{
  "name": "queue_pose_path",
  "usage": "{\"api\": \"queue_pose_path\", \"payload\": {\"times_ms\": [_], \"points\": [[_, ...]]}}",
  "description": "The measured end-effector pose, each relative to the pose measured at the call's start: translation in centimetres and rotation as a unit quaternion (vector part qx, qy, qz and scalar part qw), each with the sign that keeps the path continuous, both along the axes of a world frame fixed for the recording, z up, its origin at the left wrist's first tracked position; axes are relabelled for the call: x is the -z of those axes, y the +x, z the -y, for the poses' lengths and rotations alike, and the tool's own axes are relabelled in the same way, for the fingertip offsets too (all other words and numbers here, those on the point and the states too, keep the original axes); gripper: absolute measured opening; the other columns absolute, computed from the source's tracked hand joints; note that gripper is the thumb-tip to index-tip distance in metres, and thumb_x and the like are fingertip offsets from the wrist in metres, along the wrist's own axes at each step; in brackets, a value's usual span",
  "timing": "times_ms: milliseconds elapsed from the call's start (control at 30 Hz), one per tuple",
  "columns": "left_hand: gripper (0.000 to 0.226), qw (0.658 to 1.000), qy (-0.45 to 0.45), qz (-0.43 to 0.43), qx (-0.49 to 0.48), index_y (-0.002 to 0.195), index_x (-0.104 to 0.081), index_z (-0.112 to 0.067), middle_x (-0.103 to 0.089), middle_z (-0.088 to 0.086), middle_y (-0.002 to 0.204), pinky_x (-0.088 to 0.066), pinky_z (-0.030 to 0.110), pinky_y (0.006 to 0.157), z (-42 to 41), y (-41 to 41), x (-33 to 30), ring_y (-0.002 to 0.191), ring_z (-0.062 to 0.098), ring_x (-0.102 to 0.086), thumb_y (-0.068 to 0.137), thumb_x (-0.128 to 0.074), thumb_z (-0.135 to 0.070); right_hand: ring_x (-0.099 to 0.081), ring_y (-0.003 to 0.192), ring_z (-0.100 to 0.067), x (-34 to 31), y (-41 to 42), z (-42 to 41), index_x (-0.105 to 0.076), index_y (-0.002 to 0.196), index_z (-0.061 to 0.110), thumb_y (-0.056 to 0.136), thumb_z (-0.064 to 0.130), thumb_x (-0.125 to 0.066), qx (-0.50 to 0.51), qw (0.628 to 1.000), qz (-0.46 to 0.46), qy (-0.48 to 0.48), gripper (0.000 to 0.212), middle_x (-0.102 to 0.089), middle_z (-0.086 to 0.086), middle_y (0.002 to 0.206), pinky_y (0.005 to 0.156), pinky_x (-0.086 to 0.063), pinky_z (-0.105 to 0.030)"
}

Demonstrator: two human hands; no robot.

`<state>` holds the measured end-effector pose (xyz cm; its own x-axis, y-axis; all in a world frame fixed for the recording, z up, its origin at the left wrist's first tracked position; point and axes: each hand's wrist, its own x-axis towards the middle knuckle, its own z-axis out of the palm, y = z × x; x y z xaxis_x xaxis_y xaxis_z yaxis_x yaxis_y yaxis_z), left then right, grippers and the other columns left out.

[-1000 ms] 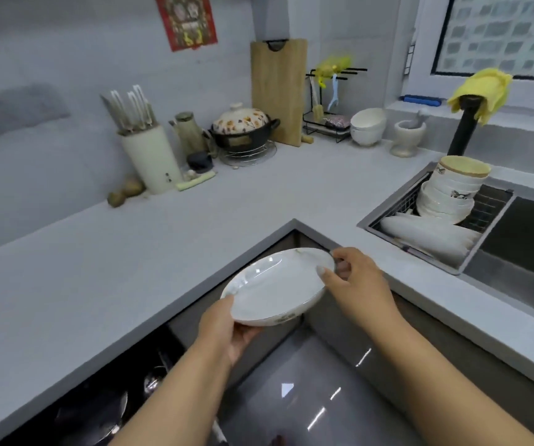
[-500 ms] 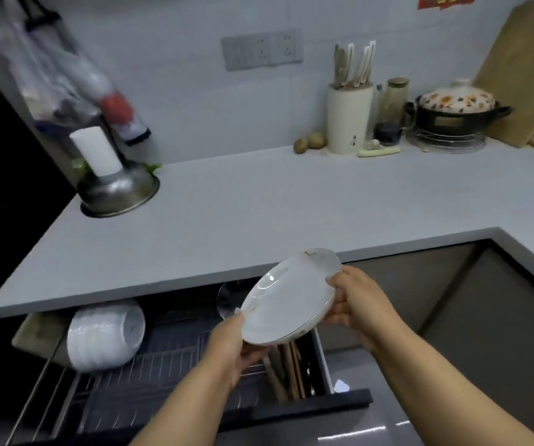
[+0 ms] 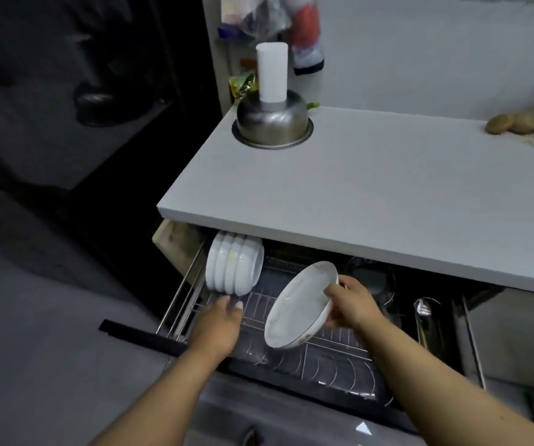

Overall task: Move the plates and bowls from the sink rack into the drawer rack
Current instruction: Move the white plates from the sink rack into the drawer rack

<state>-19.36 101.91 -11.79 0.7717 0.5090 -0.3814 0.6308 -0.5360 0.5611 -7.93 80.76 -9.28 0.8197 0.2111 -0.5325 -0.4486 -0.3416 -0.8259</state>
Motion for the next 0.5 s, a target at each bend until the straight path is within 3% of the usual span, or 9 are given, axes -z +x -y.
{"api": "queue_pose_path", "payload": {"times_ms": [100, 233, 400, 500], "points": [[0.057, 0.998, 0.043, -0.027, 0.04, 0.148, -0.03, -0.018, -0.035, 0.007, 0.151, -0.029, 0.037, 0.112, -3.2, -0.9, 1.2, 0.139, 0.026, -0.03, 0.098, -0.037, -0.045, -0.066, 0.074, -0.03, 2.0, 0.9, -4.3, -0.059, 0.102, 0.009, 0.081, 0.01, -0.049, -0.013, 0.999, -0.003, -0.032, 0.023, -0.065, -0.016, 0.092, 0.053, -0.059, -0.04], [0.063, 0.985, 0.126, -0.05, 0.109, 0.151, -0.019, -0.017, -0.028, 0.005, 0.155, -0.018, 0.037, 0.118, -5.9, -1.0, 2.9, 0.143, 0.022, -0.02, 0.098, -0.033, -0.049, -0.068, 0.086, -0.031, 5.2, 3.0, -8.2, -0.058, 0.109, 0.016, 0.062, 0.027, -0.051, -0.021, 0.997, 0.0, -0.07, 0.049, -0.068, -0.013, 0.1, 0.064, -0.06, -0.053], [0.066, 0.965, 0.18, -0.057, 0.181, 0.152, -0.012, -0.017, -0.018, 0.003, 0.159, 0.001, 0.037, 0.12, -7.1, -0.7, 4.5, 0.148, 0.018, -0.007, 0.098, -0.023, -0.053, -0.064, 0.094, -0.033, 7.0, 5.1, -11.7, -0.049, 0.124, 0.017, 0.081, 0.02, -0.055, -0.013, 0.994, 0.003, -0.111, 0.044, -0.063, -0.012, 0.11, 0.064, -0.06, -0.044], [0.068, 0.958, 0.192, -0.04, 0.208, 0.153, -0.007, -0.018, -0.01, 0.002, 0.161, 0.006, 0.039, 0.12, -7.3, -0.8, 4.8, 0.148, 0.015, 0.006, 0.097, -0.017, -0.056, -0.064, 0.094, -0.038, 8.2, 6.5, -13.1, -0.046, 0.126, 0.015, 0.083, 0.02, -0.057, -0.017, 0.99, 0.002, -0.139, 0.045, -0.06, -0.013, 0.111, 0.067, -0.059, -0.049]]}}
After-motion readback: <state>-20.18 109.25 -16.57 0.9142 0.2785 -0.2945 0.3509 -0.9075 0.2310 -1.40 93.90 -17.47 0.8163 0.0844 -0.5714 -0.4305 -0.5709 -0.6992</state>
